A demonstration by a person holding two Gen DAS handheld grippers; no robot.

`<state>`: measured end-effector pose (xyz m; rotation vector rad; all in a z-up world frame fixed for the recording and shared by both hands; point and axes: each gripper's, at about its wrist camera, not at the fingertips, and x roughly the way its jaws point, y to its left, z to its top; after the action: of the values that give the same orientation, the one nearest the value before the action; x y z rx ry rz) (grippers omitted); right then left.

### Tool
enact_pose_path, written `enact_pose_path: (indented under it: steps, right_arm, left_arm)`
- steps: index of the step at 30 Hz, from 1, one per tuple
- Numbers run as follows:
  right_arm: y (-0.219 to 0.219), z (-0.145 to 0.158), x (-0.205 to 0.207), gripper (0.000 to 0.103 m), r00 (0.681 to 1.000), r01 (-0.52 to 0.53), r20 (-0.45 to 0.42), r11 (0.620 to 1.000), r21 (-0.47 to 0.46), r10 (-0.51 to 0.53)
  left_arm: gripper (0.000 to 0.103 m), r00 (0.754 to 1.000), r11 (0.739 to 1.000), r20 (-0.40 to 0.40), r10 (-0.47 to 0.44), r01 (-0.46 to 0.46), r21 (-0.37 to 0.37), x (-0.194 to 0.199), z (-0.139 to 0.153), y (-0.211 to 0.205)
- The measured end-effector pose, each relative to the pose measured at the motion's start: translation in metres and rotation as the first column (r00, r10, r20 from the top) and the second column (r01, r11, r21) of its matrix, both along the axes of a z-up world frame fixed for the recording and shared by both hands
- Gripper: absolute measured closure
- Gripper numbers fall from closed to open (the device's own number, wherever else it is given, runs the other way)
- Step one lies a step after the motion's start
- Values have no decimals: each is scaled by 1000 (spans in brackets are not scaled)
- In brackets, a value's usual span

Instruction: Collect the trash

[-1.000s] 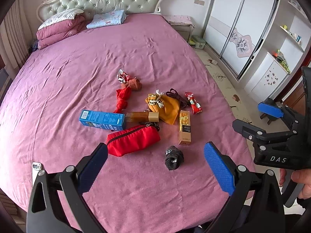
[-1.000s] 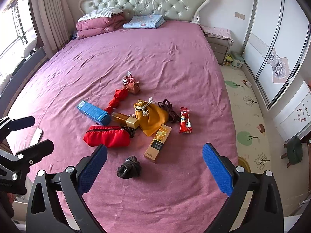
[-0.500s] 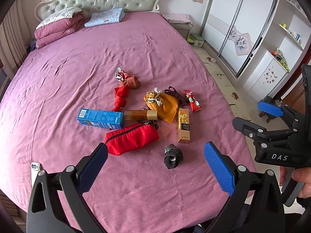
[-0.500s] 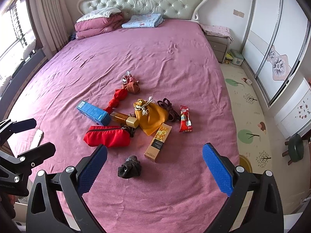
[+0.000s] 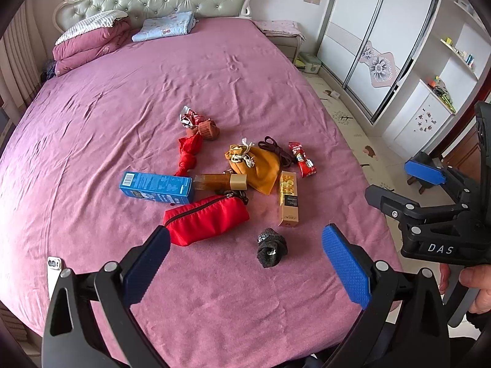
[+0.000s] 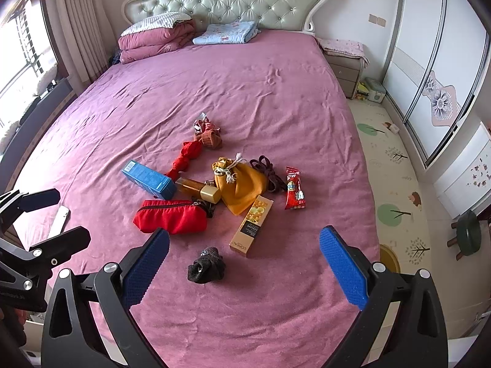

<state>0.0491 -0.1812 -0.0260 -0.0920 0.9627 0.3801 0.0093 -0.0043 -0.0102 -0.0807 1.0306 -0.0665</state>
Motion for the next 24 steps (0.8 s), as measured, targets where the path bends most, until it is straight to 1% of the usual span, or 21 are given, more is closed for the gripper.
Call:
enact_pose_path:
  steps: [22,24]
  right_arm:
    - [0,-2,2,9,1000,0,-10,1000,6,0]
    - [5,-7,3,9,1000,2,-15,1000,4,-2]
  left_arm:
    - [4,1000,1000,-13,-1,1,-2,5,-4,-1]
    - [4,1000,1000,-17,-3,3,-2,7,-5,0]
